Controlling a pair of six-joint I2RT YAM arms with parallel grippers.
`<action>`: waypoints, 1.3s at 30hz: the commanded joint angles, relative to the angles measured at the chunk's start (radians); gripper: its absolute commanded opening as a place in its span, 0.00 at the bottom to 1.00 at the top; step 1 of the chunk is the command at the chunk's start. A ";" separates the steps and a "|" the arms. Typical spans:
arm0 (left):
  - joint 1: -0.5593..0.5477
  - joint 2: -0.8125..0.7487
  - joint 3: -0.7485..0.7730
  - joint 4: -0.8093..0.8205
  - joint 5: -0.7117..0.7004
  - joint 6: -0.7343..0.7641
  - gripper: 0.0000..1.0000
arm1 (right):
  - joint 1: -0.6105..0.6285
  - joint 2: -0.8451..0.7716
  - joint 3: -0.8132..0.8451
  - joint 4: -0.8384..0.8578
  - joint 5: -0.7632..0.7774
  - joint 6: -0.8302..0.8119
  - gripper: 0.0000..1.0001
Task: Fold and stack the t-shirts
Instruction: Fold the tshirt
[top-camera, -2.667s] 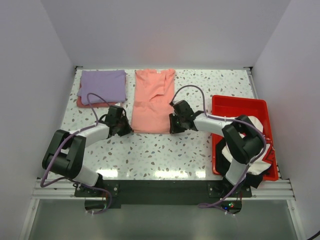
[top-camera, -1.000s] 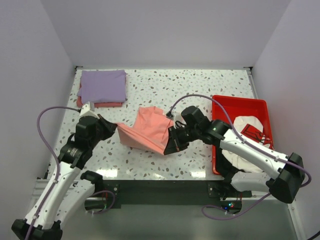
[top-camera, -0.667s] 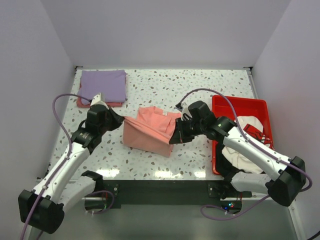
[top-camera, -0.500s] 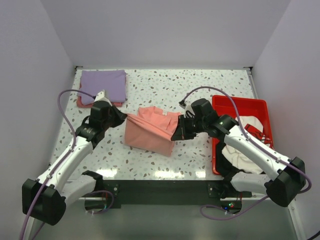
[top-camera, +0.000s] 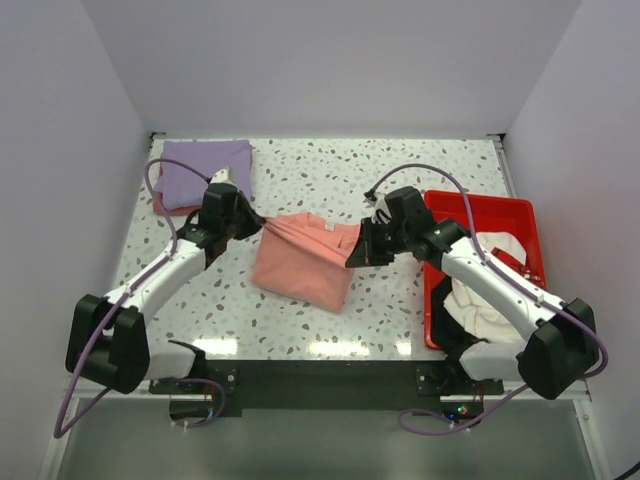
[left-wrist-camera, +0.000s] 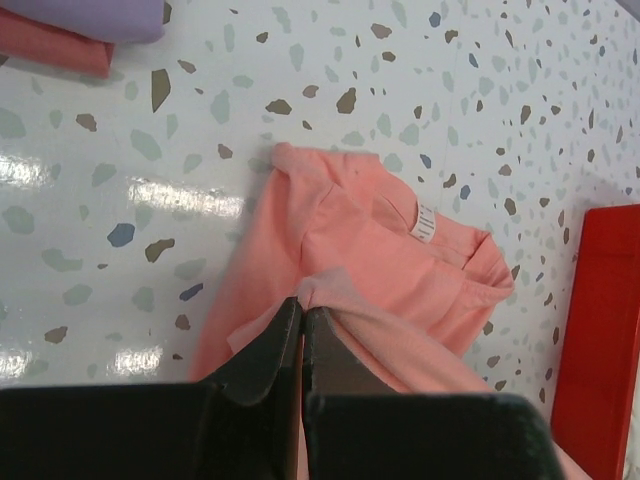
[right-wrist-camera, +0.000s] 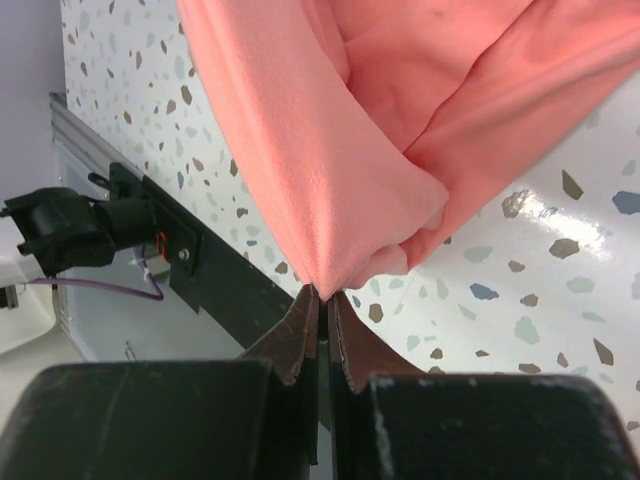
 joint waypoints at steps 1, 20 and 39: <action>0.019 0.048 0.068 0.104 -0.099 0.041 0.00 | -0.036 0.031 0.040 -0.020 0.031 -0.015 0.00; 0.019 0.441 0.315 0.083 -0.106 0.094 0.00 | -0.168 0.318 0.212 0.033 0.049 -0.007 0.00; 0.019 0.552 0.418 0.060 -0.023 0.110 0.43 | -0.267 0.565 0.331 0.042 0.076 -0.024 0.25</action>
